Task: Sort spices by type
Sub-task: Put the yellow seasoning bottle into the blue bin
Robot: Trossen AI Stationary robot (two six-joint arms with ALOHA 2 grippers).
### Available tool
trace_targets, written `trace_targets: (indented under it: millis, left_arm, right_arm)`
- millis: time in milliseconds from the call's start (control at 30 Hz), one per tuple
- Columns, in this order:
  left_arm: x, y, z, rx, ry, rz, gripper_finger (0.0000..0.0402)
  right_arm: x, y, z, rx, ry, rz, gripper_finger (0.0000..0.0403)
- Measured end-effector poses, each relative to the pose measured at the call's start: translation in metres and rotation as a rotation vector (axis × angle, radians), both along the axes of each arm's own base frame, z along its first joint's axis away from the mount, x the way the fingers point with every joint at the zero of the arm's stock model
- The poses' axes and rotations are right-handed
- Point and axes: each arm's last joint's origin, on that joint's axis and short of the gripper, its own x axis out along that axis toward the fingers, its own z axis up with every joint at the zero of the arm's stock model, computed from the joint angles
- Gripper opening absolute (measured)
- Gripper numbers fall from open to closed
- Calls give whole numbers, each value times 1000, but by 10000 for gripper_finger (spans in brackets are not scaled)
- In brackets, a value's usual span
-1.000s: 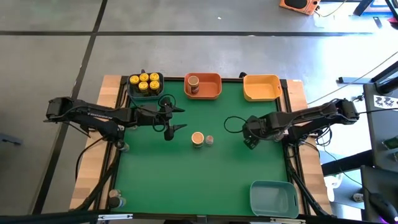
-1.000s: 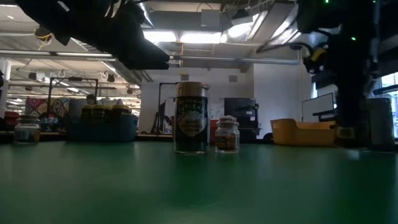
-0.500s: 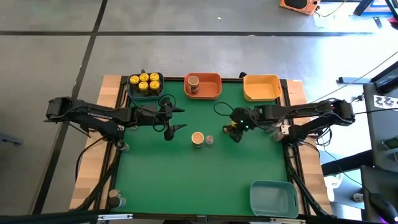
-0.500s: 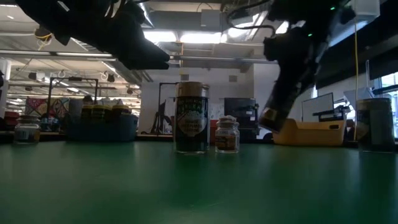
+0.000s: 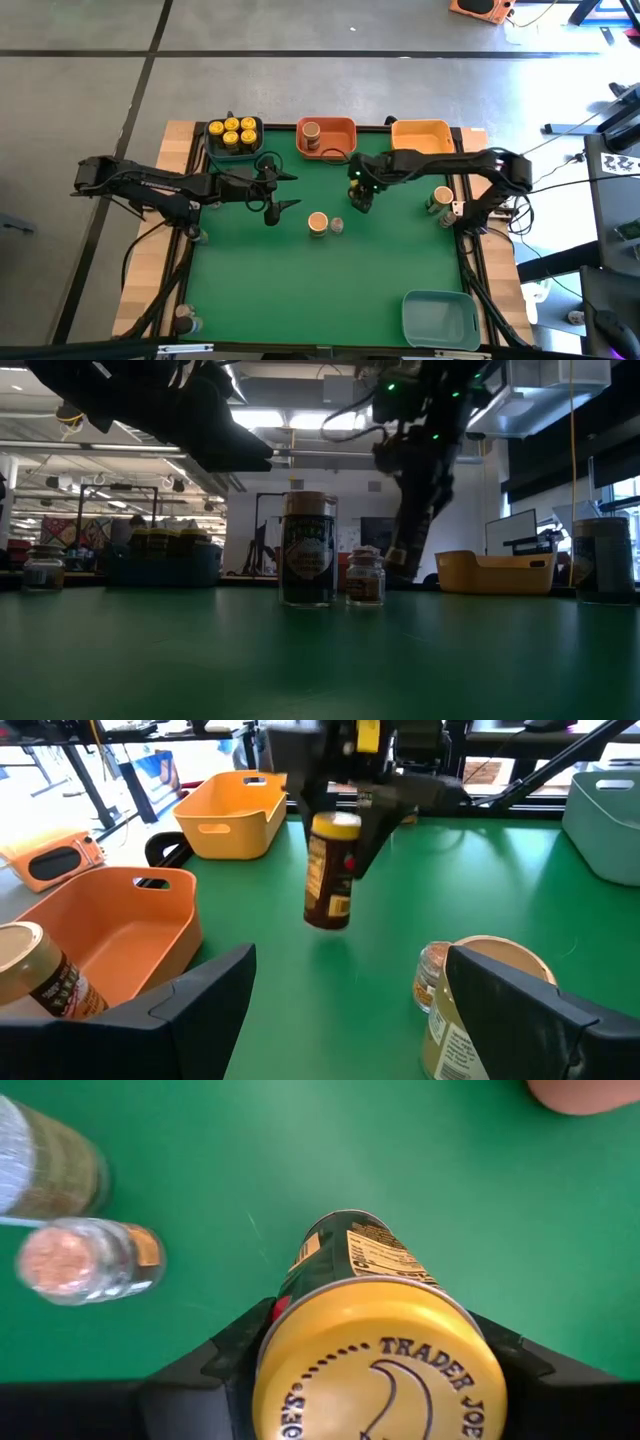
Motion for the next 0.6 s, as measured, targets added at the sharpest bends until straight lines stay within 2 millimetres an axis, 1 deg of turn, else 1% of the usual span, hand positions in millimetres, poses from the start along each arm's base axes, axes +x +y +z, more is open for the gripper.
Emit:
trace_targets:
  millis: [133,300,467,600]
  left_arm:
    - [0,0,0,1,1,0,326]
    - [0,0,0,6,2,-2,326]
    - [0,0,0,9,4,-3,326]
    - [0,0,0,10,4,-3,326]
  right_arm:
    - [9,-1,-10,18,39,28,232]
    - [13,-1,-19,35,57,36,264]
    - [15,-1,-17,28,31,39,282]
    - [10,0,-8,11,16,76,284]
